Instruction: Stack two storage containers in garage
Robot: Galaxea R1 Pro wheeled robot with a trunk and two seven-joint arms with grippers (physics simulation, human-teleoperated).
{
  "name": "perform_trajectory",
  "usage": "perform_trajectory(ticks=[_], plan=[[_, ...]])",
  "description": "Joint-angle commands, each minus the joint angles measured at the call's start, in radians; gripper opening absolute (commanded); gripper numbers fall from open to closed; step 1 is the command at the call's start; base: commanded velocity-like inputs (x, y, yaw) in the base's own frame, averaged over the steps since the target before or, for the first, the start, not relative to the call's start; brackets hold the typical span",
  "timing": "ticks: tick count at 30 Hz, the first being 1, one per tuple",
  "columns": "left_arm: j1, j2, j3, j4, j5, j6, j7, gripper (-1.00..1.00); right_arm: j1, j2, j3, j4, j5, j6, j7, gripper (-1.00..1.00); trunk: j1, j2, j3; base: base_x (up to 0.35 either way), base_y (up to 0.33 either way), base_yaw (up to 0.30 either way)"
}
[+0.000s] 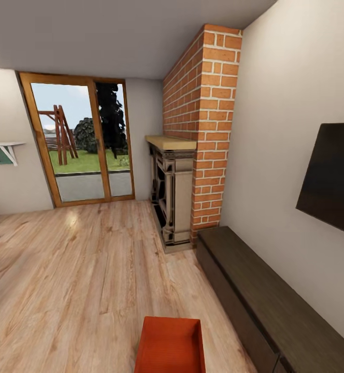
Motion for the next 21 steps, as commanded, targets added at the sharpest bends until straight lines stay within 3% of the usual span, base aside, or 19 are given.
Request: perform_trajectory(ticks=[1, 14, 21], plan=[[-0.001, 0.000, -0.006, 0.001, 0.008, -0.003, 0.001, 1.00, -0.002, 0.000, 0.001, 0.003, 0.001, -0.006, -0.002, 1.00, 0.000, -0.001, -0.001, 0.000, 0.000, -0.002], [-0.001, -0.001, -0.006, 0.001, 0.008, -0.003, 0.001, 1.00, -0.002, -0.001, 0.004, 0.003, 0.002, -0.003, -0.002, 1.00, 0.000, -0.001, -0.001, 0.003, 0.001, 0.000], [-0.001, -0.001, -0.006, 0.001, 0.008, -0.003, 0.001, 1.00, -0.002, -0.001, 0.002, 0.003, 0.001, -0.004, -0.002, 1.00, 0.000, -0.001, -0.001, 0.111, 0.113, 0.000]])
